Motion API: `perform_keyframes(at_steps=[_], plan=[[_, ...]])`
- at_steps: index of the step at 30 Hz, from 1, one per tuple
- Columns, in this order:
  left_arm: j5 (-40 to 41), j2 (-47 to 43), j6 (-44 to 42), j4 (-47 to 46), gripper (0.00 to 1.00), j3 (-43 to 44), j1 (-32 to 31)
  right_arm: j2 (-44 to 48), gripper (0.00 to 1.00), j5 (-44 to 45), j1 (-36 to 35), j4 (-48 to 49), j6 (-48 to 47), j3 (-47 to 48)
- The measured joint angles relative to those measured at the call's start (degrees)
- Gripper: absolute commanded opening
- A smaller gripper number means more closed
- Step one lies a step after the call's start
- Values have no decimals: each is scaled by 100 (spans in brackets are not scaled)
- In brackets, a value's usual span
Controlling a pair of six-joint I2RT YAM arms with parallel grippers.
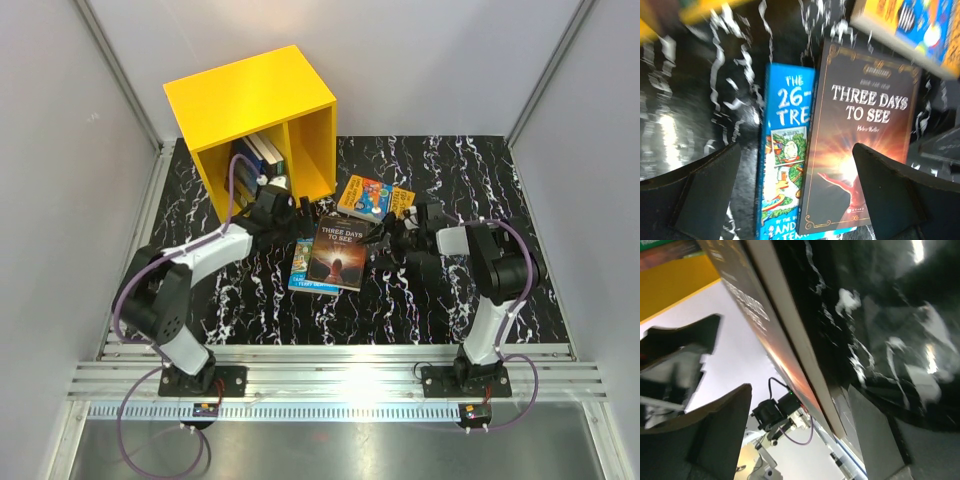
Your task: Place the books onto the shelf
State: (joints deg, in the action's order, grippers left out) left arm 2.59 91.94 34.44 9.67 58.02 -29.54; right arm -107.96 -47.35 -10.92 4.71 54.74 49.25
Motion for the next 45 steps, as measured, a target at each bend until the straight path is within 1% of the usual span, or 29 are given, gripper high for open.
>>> perform_keyframes(at_steps=[4, 5, 7, 8, 9, 11, 14, 15, 18, 20, 22, 26, 30, 34, 37, 39, 43, 45], plan=[[-363, 466, 184, -116, 98, 0, -33, -326, 61, -57, -81, 835, 216, -4], [-466, 619, 229, -153, 97, 13, -48, -400, 49, -31, -90, 975, 258, -4], [-662, 920, 299, -177, 96, 55, -68, -511, 40, 7, -103, 1086, 293, -11], [-710, 1025, 326, -186, 96, 101, -81, -551, 29, 2, -103, 1121, 258, -33], [-739, 1034, 321, -192, 96, 173, -87, -553, 24, 28, -105, 1132, 229, -39], [-756, 1121, 317, -181, 95, 297, -107, -553, 20, -24, -103, 1174, 229, -63], [-756, 1241, 315, -90, 95, 437, -160, -553, 10, -107, -101, 1329, 286, -90], [-756, 1259, 317, -79, 94, 444, -188, -553, 0, -138, -98, 1373, 323, -92], [-769, 1268, 341, -81, 94, 455, -310, -514, 0, -164, -98, 1357, 323, -92], [-835, 1268, 369, -85, 95, 455, -415, -372, 0, -111, -98, 1143, 212, -92], [-894, 1266, 409, -85, 95, 455, -542, -105, 0, 4, -101, 739, 7, -90], [-1080, 1169, 452, 35, 95, 455, -699, 649, 0, 289, -107, -376, -505, 74], [-1145, 623, 407, 186, 96, 461, -750, 1606, 0, 538, -120, -1309, -852, 356], [-1174, 2, 365, 208, 96, 551, -745, 2035, 0, 555, -120, -1519, -859, 496], [-1266, -275, 372, 227, 96, 761, -726, 2310, 0, 433, -118, -1561, -809, 505], [-1427, -396, 415, 210, 96, 813, -678, 2494, 0, 313, -94, -1574, -739, 505], [-2090, -605, 671, 46, 96, 813, -479, 2975, 0, -26, -22, -1460, -470, 505], [-2286, -750, 758, 24, 97, 813, -348, 3204, 0, -111, 4, -1353, -302, 505]])
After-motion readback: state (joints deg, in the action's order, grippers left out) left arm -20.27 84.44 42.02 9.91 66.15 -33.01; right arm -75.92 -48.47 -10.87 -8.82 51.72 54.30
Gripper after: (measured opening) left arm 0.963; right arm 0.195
